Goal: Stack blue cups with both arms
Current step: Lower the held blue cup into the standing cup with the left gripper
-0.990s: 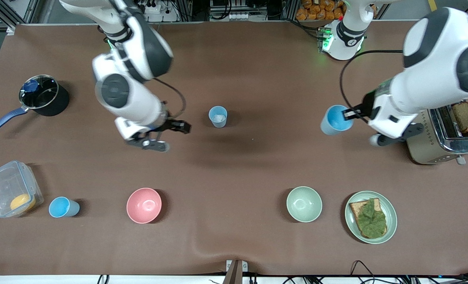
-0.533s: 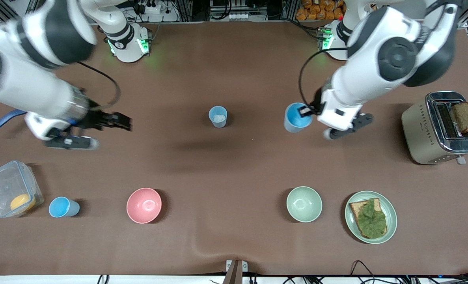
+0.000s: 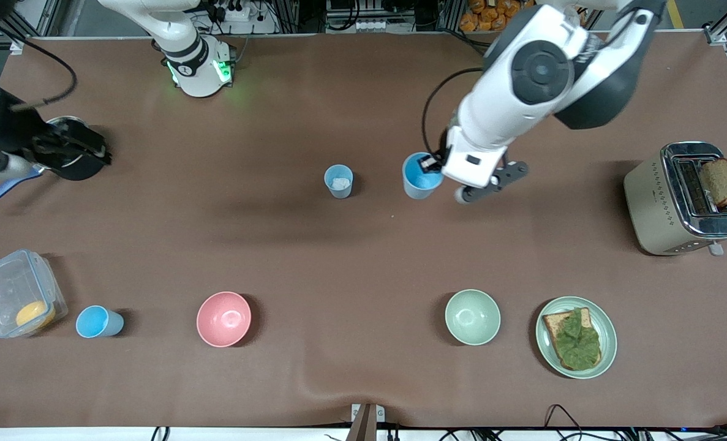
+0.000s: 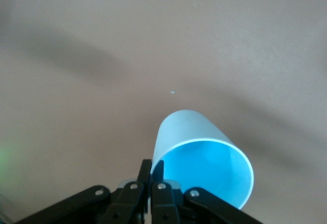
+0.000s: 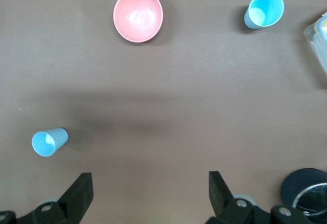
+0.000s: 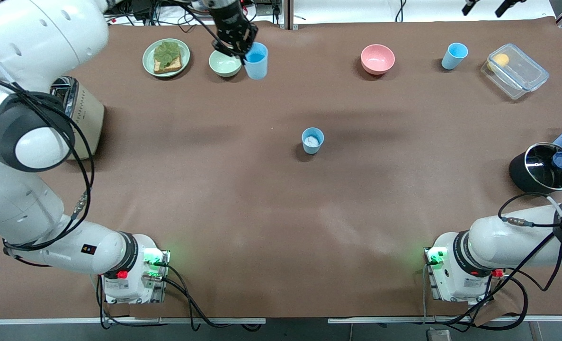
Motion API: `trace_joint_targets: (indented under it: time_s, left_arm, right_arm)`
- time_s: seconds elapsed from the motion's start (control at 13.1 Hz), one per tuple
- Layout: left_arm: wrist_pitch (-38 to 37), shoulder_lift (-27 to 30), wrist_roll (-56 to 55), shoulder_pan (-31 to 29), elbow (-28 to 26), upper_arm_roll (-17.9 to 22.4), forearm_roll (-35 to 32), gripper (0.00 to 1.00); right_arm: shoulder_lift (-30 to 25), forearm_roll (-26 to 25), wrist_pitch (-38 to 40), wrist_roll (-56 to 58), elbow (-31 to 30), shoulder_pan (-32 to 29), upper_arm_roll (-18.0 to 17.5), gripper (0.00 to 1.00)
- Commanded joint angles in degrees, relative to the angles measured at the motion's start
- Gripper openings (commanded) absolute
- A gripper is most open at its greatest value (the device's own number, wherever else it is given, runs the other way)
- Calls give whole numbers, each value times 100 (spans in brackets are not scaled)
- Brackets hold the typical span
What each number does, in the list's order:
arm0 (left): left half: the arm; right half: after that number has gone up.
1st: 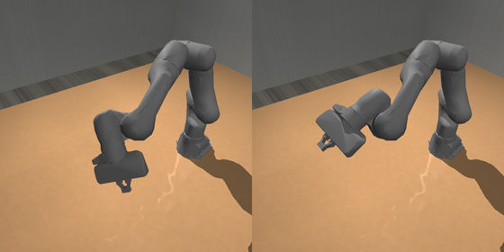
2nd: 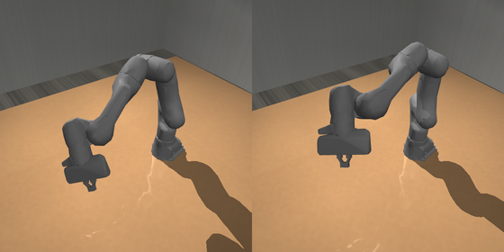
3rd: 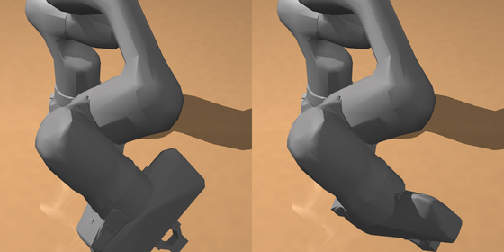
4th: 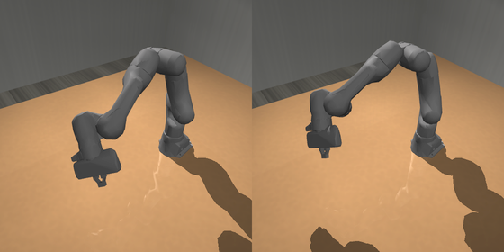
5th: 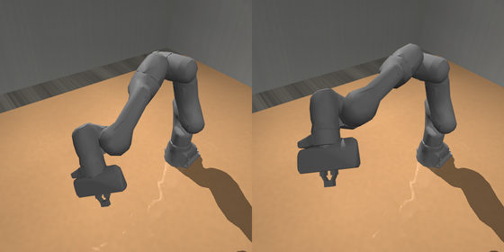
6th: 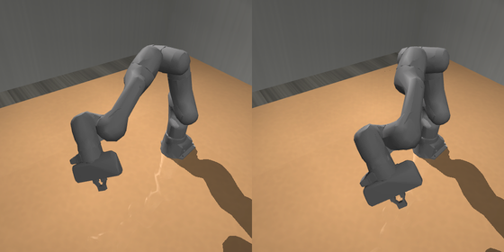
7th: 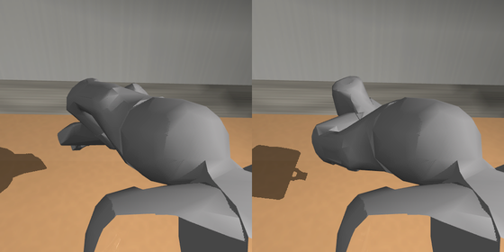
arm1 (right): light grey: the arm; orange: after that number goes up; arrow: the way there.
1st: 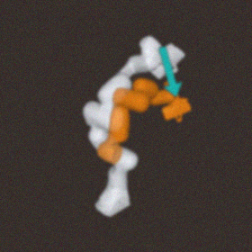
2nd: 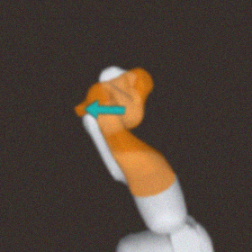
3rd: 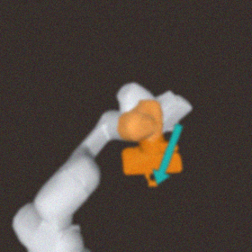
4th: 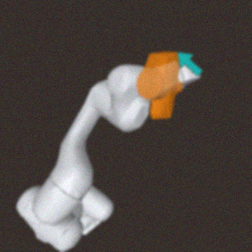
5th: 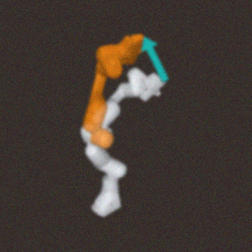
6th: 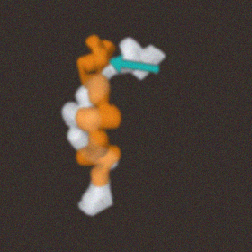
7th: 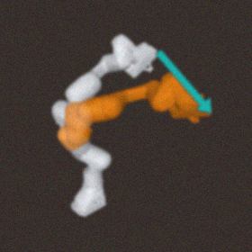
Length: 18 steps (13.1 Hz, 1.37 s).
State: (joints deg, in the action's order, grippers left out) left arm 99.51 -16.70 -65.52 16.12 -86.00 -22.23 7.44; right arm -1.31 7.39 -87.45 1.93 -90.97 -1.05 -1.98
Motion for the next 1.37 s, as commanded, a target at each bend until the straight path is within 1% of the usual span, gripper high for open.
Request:
trace_joint_targets:
  time_s: [0.0, 0.15, 0.3, 0.38, 0.46, 0.61, 0.76, 0.84, 0.99, 1.07, 1.29]
  left_arm:
    - [305, 52, -767, 504, -328, 34, 73, 0]
    - [961, 35, -1224, 760, -775, 35, 47, 0]
    - [1709, 0, -1541, 1041, -1163, 35, 47, 0]
    - [2060, -140, -1717, 1260, -1295, 35, 38, 0]
    - [2299, -306, -1797, 1384, -1340, 35, 38, 0]
    - [2528, -571, -1806, 1489, -1331, 35, -128, 0]
    - [2705, -746, -1806, 1631, -1358, 35, -146, 0]
    - [2845, -869, -1806, 1666, -1401, 35, -155, 0]
    - [3257, -1001, -1815, 1745, -1577, 35, -269, 0]
    - [3355, -1098, -1815, 1789, -1604, 43, -269, 0]
    - [3514, -1309, -1859, 1859, -1604, 43, -409, 0]
  right_arm:
    - [-221, -150, 8, 254, -220, -254, -92, 100]
    - [-221, -404, -9, 824, -211, -500, -92, 100]
    - [-221, -597, 78, 957, -133, -580, -92, 100]
    - [-238, -642, 470, 967, -115, -589, -92, 100]
    - [-291, -642, 570, 967, -114, -598, -92, 100]
    - [-431, -651, 693, 975, -132, -598, -100, 100]
    - [-423, -651, 799, 1002, -71, -598, -92, 100]
    - [-380, -651, 808, 1019, 25, -607, -92, 100]
    - [-423, -651, 887, 941, 18, -572, -135, 100]
    - [-423, -651, 835, 758, 26, -545, -170, 100]
    - [-432, -651, 799, 712, 17, -545, -180, 100]
